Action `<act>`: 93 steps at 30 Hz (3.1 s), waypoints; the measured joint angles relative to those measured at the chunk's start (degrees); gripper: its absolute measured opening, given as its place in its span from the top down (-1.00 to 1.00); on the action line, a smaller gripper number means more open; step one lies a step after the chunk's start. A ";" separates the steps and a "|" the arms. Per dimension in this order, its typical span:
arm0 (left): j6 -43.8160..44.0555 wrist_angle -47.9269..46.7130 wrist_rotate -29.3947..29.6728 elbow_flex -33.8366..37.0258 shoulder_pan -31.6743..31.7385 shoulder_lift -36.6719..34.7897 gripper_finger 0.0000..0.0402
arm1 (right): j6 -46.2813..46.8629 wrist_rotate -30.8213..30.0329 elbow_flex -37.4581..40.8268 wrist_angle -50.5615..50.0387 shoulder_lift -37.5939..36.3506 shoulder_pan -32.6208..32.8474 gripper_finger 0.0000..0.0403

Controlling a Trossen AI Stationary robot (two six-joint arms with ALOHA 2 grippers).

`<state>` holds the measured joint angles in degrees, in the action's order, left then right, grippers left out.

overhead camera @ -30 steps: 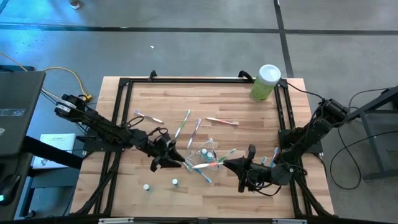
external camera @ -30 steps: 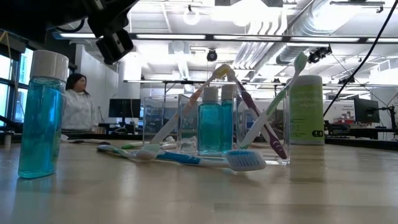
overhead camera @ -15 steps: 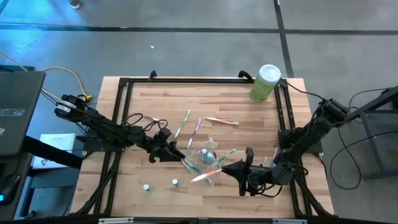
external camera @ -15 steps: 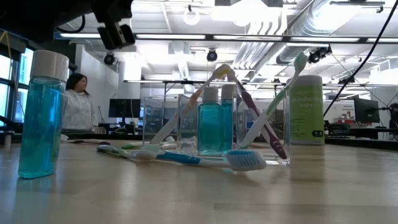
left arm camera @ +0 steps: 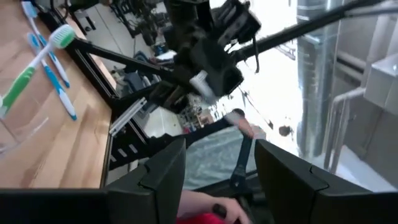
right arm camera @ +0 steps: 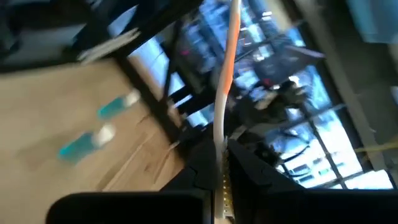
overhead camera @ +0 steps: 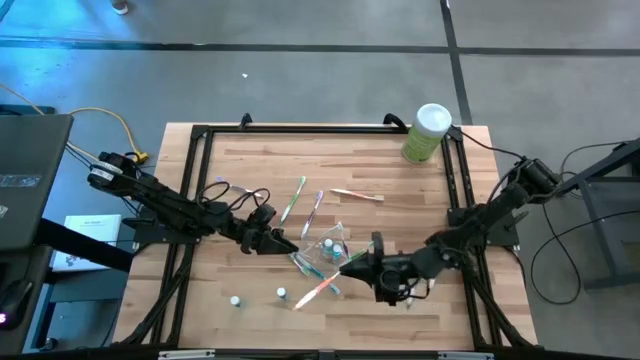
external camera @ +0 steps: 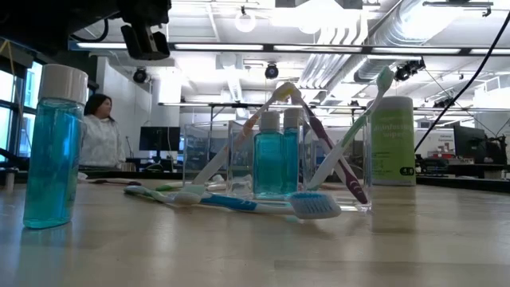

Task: Pick & Place toothbrushing station
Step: Put the orange toothbrush into the transparent organizer

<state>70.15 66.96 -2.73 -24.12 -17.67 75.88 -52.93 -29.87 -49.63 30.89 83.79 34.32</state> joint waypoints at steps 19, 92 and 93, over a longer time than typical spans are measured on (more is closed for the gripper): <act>12.03 -2.38 -0.17 0.00 0.04 0.00 0.07 | -7.81 20.05 0.04 -5.85 0.04 -12.63 0.94; -12.93 -13.33 -10.58 -0.02 6.89 -1.12 0.97 | -13.25 -15.04 -11.14 -6.53 11.21 -11.09 0.45; -14.77 -13.47 -10.39 -0.02 7.07 -1.47 0.97 | -12.20 -17.43 -11.17 -6.55 11.21 -10.72 0.46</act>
<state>55.37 53.49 -13.13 -24.14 -10.60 74.41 -65.13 -47.30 -60.80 24.35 95.00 23.59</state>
